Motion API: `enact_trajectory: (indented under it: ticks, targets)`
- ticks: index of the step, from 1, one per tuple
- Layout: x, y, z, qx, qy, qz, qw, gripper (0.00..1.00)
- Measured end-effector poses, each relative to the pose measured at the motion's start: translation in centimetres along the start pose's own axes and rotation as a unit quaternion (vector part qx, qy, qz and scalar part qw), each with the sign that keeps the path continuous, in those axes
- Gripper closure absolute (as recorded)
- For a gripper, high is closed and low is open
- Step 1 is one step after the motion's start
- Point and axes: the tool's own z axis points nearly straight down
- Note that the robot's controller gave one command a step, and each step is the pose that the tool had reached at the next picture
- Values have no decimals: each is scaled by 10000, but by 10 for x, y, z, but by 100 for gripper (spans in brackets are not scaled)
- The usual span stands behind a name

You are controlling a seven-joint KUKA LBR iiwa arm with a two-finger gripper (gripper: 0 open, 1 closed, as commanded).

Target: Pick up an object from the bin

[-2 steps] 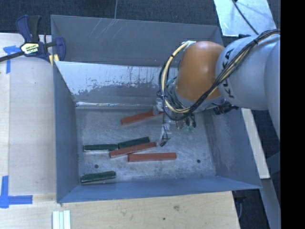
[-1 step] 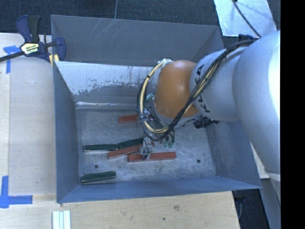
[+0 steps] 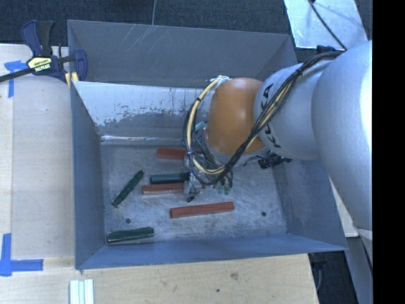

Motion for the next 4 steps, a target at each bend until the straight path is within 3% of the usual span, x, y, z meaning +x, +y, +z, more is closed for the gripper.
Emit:
enact_trajectory:
  ticks: [1, 2, 3, 4]
  targets:
    - [-2, -54, -63, 24, -12, -159, 9999, 100]
    - [0, -51, -59, 15, 20, -180, 9998, 0]
    - [43, -18, 3, 9, 18, -1423, 9898, 0]
    - [43, -18, 3, 7, 17, -1409, 9900, 100]
